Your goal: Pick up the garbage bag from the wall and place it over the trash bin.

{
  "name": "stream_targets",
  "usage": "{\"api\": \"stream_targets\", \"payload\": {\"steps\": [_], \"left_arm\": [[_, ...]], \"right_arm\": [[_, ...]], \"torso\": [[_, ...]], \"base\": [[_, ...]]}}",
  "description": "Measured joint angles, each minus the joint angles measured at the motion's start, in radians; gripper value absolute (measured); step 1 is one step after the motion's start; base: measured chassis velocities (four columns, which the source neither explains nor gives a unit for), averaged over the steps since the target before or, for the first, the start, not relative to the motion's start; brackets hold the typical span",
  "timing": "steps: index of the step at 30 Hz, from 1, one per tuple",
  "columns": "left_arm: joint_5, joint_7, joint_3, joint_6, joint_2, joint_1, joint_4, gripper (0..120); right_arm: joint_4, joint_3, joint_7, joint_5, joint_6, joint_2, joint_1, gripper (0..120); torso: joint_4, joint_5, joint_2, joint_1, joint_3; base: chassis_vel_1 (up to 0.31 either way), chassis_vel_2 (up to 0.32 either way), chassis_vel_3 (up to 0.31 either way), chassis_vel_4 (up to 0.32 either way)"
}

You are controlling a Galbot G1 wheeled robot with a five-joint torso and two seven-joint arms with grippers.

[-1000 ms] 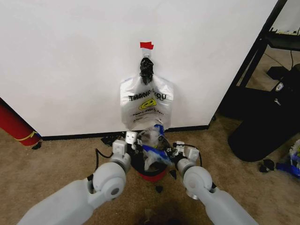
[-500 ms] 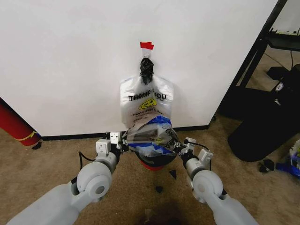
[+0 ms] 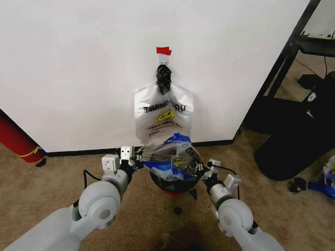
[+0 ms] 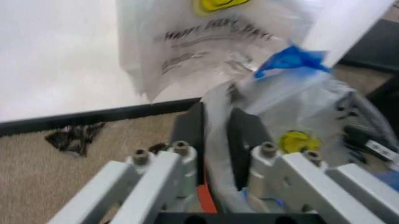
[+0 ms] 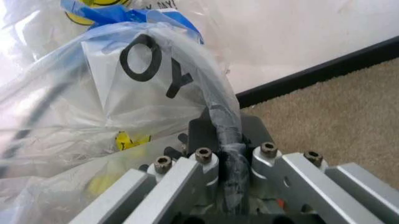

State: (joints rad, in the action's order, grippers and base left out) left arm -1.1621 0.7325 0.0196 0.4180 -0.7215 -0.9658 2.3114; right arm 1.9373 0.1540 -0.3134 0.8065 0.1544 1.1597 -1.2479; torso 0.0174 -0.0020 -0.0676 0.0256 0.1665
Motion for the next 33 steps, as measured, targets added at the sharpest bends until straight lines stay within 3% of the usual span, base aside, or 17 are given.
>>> {"api": "stream_targets", "payload": {"steps": [3,6,9,12,14,16,18,23,27,33], "left_arm": [[0.0,-0.02,-0.011,0.006,0.026,-0.001,0.031,25],[0.003,-0.068,-0.023,-0.001,0.069,0.022,0.071,39],[0.035,-0.115,-0.017,-0.044,0.081,0.046,0.082,46],[0.101,-0.225,0.02,-0.091,0.074,0.095,0.078,61],[0.11,-0.253,0.047,-0.095,0.069,0.118,0.06,66],[0.127,-0.291,0.123,-0.098,0.052,0.183,-0.004,77],[0.128,-0.299,0.155,-0.098,0.045,0.209,-0.028,79],[0.135,-0.32,0.35,-0.102,-0.02,0.356,-0.156,98],[0.136,-0.301,0.406,-0.106,-0.065,0.403,-0.224,100],[0.14,-0.256,0.421,-0.112,-0.098,0.421,-0.269,98]], "right_arm": [[-0.002,0.007,0.01,-0.014,-0.008,0.0,-0.005,1],[-0.002,0.021,0.033,-0.044,-0.026,0.0,-0.02,1],[-0.002,0.024,0.044,-0.062,-0.041,0.001,-0.025,1],[-0.008,0.016,0.057,-0.087,-0.06,0.001,-0.025,1],[-0.012,0.007,0.059,-0.094,-0.064,0.0,-0.019,1],[-0.012,-0.002,0.066,-0.108,-0.068,-0.001,-0.019,1],[-0.011,-0.004,0.069,-0.114,-0.069,-0.002,-0.021,1],[0.005,-0.008,0.077,-0.139,-0.075,-0.005,-0.036,1],[0.008,-0.004,0.077,-0.139,-0.075,-0.005,-0.039,1],[0.004,0.003,0.085,-0.137,-0.077,-0.007,-0.042,1]], "torso": [[-0.0001,0.0,0.0,0.0,0.0],[0.0001,0.0,0.0,0.0,0.0],[0.0,0.0002,0.0,0.0,0.0],[0.0003,0.0,0.0,0.0,0.0],[-0.0001,0.0003,0.0,0.0,0.0],[-0.0003,-0.0002,0.0,0.0,0.0],[-0.0001,-0.0003,0.0,0.0,0.0],[0.0005,0.0002,0.0,0.0,0.0],[0.0,0.0001,0.0,0.0,0.0],[0.0,0.0001,0.0,0.0,0.0]], "base": [[0.0,0.0,0.0,0.0],[0.0,0.0,0.0,0.0],[0.0,0.0,0.0,0.0],[0.0,0.0,0.0,0.0],[0.0,0.0,0.0,0.0],[0.0,0.0,0.0,0.0],[0.0,0.0,0.0,0.0],[0.0,0.0,0.0,0.0],[0.0,0.0,0.0,0.0],[0.0,0.0,0.0,0.0]]}}
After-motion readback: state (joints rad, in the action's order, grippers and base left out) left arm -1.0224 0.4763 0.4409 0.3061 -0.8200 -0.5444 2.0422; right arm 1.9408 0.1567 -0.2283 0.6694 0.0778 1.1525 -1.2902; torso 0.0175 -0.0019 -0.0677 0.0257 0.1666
